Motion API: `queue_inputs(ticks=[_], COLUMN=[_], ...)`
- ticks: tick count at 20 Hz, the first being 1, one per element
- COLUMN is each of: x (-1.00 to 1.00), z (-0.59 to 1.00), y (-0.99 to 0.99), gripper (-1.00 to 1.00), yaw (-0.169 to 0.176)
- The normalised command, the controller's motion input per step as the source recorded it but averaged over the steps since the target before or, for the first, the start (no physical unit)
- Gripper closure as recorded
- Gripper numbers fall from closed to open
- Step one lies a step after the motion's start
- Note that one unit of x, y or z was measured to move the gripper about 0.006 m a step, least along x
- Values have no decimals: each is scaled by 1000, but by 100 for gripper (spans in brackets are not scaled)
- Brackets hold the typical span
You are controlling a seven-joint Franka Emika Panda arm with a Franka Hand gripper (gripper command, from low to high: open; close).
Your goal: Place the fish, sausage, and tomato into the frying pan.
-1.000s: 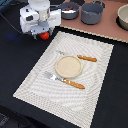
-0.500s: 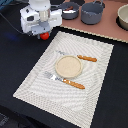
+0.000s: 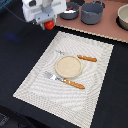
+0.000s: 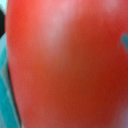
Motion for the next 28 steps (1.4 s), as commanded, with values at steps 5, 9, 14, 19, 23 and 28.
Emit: queue_inputs(ticks=[5,9,14,19,23,28], x=[645,598,361,250,210,183], z=[942,639,103,-124,-126,36], y=[868,925,758,465,296,303], gripper=[100,100,100,100,-100,-100], yaw=[38,23,21,8,0,9])
